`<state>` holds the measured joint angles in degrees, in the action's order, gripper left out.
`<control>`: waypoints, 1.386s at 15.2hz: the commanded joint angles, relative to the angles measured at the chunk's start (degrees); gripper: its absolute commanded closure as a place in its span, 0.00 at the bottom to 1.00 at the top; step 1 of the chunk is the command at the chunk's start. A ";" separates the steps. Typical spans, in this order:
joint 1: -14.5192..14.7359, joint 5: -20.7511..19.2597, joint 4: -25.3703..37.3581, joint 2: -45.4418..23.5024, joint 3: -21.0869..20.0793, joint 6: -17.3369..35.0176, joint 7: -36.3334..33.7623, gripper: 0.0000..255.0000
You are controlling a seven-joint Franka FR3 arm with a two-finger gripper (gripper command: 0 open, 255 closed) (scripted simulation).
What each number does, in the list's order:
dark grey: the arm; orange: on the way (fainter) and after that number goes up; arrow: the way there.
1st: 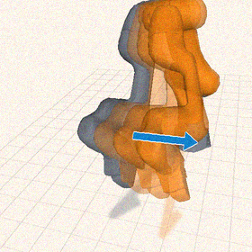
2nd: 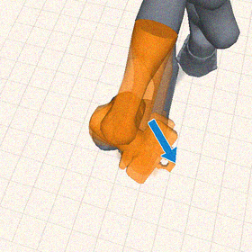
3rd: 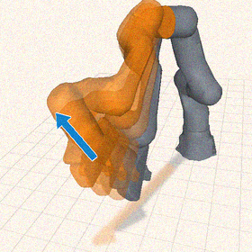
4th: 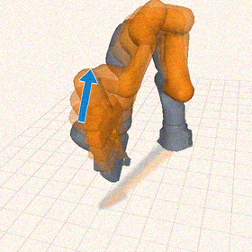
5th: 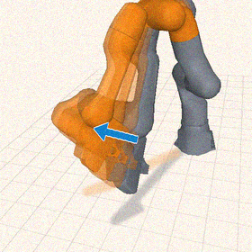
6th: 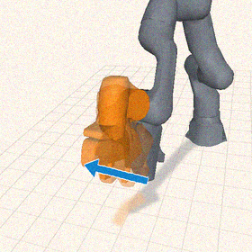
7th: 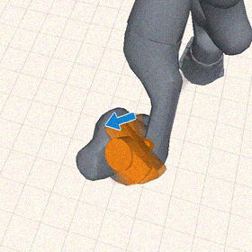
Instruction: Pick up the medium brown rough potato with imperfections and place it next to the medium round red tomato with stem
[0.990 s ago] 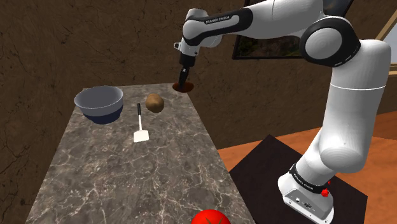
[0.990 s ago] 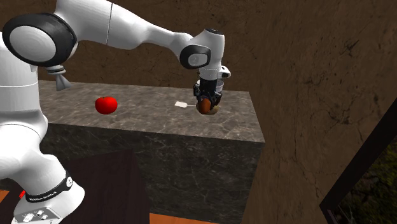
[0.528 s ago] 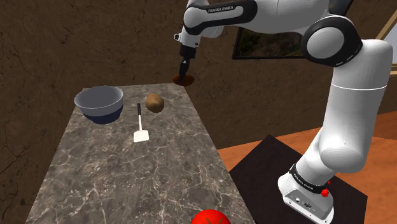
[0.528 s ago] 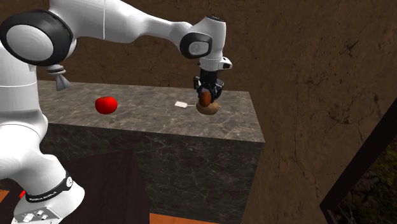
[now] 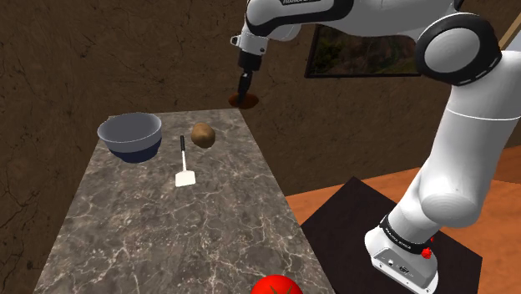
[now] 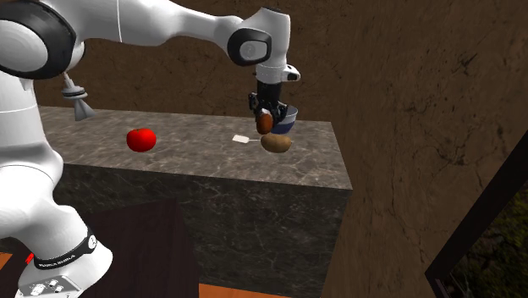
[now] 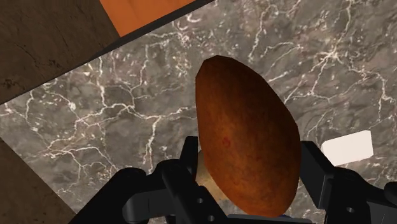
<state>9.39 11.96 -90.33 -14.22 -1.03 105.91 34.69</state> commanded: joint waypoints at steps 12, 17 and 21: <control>5.38 1.46 -30.24 24.26 -4.91 7.87 -8.35 1.00; 7.70 3.06 -38.52 32.48 -7.74 8.87 -12.48 1.00; 9.84 4.82 -44.00 38.69 -10.37 9.02 -16.14 1.00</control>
<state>18.59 16.23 -132.67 22.70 -10.63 114.80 19.63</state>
